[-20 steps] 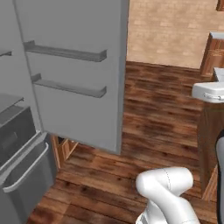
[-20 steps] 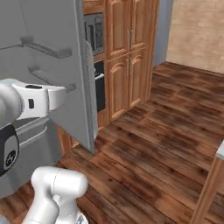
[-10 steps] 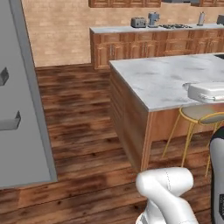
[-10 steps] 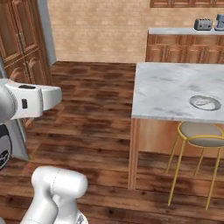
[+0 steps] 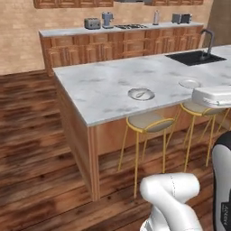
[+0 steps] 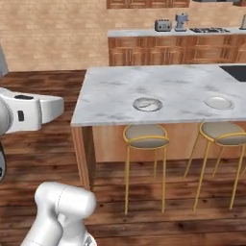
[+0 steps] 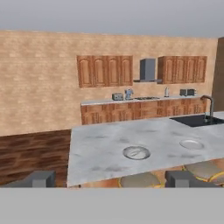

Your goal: Transport the fish and sweet potato to the fridge. Place the fish on the rack containing meat and place the sweet potato on the rack containing the vegetable, ensuring meats and vegetables are on different racks.

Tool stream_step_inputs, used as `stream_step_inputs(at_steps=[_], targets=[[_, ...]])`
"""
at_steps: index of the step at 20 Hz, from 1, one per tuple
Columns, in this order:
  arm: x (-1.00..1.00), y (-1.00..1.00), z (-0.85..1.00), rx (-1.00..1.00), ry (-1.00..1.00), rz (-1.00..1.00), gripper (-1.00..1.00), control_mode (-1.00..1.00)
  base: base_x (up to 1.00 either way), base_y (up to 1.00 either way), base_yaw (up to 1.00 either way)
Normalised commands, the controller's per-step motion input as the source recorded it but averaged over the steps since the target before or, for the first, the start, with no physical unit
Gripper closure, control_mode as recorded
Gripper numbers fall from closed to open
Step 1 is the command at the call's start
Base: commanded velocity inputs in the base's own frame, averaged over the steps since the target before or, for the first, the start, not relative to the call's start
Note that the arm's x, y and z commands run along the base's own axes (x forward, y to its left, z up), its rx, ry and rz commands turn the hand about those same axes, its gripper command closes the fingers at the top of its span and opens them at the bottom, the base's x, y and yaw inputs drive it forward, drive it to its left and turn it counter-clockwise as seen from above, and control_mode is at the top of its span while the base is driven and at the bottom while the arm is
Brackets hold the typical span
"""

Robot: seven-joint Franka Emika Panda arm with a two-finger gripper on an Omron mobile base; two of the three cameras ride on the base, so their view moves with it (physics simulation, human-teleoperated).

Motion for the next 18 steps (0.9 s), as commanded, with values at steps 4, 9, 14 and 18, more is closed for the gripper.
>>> stream_step_inputs(at_steps=[4,9,14,18], targets=[[0.00,0.00,0.00,0.00,0.00,0.00,-1.00,1.00,0.96,-0.91,0.20],[0.00,0.00,0.00,0.00,0.00,0.00,-1.00,1.00,1.00,-0.91,0.45],[0.00,0.00,0.00,0.00,0.00,0.00,-1.00,1.00,0.90,-0.65,0.56],[0.00,0.00,0.00,0.00,0.00,0.00,-1.00,1.00,1.00,-0.16,0.27]])
